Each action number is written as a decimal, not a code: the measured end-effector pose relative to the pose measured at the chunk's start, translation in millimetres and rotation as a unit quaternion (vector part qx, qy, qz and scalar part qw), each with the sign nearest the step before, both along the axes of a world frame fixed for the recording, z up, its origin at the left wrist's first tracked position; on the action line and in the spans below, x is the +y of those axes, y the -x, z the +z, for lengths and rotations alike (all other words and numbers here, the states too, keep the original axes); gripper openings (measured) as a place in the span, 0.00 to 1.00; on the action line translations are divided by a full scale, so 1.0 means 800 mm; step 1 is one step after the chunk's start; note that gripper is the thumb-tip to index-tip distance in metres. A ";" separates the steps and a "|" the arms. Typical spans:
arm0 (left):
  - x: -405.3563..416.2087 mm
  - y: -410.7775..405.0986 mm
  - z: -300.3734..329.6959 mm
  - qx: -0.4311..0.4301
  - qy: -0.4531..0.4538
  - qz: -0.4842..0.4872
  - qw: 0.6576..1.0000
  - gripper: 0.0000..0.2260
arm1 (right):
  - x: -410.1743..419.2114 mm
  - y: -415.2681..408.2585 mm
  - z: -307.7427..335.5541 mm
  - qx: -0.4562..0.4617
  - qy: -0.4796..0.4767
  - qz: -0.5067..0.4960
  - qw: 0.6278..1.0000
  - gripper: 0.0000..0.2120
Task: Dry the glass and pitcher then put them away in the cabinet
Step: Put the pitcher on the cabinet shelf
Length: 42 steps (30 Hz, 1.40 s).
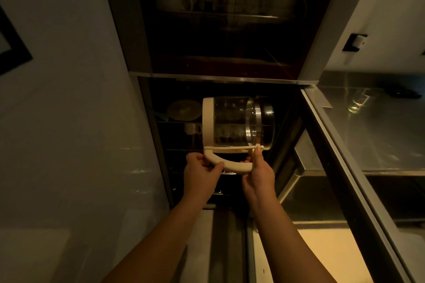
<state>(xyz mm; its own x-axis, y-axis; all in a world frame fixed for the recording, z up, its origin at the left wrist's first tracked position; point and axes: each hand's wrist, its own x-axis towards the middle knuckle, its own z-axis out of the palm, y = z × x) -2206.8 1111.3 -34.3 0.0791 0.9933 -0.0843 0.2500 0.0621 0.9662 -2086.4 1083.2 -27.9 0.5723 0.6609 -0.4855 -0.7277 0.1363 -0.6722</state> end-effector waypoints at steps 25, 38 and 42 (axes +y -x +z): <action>0.028 -0.046 0.039 -0.146 0.053 -0.096 0.983 0.16 | -0.016 -0.001 -0.025 -0.564 0.105 0.078 0.816 0.19; 0.051 -0.085 0.042 0.058 -0.079 -0.128 0.987 0.08 | 0.021 -0.006 -0.030 -0.600 0.075 0.163 0.779 0.22; 0.065 -0.092 0.036 0.057 -0.075 -0.126 0.988 0.08 | 0.028 -0.015 -0.035 -0.593 0.076 0.170 0.784 0.21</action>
<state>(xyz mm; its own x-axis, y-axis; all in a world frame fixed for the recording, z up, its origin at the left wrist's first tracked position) -2133.3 1163.1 -5.5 0.3236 0.9454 0.0395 0.3467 -0.1573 0.9247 -2074.1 1105.9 -56.1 0.4842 0.8589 0.1671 0.4437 -0.0764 -0.8929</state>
